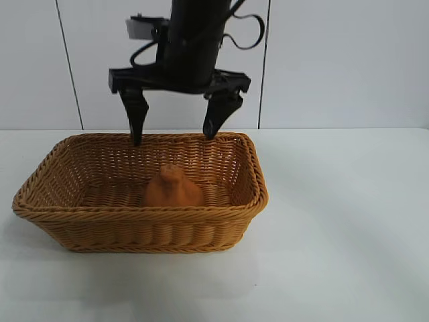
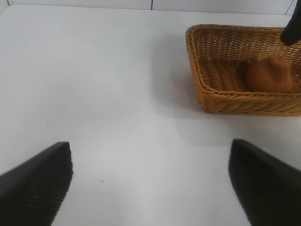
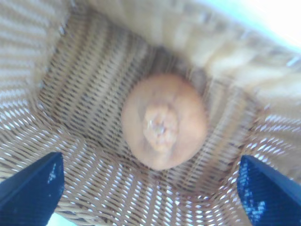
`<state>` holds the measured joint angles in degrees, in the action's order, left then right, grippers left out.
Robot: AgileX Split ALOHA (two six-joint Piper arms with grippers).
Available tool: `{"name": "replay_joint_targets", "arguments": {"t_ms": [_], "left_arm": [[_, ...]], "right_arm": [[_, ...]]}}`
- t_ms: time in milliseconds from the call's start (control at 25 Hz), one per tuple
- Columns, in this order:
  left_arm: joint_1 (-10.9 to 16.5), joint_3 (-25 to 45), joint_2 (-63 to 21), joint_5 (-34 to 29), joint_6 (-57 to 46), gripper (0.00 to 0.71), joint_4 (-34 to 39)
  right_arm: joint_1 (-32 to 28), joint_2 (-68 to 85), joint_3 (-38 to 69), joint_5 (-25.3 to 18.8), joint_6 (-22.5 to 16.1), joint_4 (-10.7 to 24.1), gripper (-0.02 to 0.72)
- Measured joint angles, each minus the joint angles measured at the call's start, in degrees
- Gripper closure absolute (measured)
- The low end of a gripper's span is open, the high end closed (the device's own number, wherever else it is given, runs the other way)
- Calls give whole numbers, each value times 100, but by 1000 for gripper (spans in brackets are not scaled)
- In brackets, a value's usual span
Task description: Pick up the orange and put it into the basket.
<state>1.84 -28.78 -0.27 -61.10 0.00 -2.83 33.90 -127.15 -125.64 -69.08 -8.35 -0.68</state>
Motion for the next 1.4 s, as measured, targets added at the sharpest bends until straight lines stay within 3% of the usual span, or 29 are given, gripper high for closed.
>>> {"name": "replay_joint_targets", "arguments": {"t_ms": [400,560,880,1400], "left_arm": [[0,0,0,6,0,70,0],[0,0,0,6,0,70,0],[0,0,0,6,0,70,0],[0,0,0,6,0,70,0]], "right_arm": [[-2025,0,-7,-30,181,68,10],[-2568,0,-7,-36,201,68,10],[-2712,167,430,-30,357,-5,10],[-2712,2708,4482,-78,697,-5,10]]}}
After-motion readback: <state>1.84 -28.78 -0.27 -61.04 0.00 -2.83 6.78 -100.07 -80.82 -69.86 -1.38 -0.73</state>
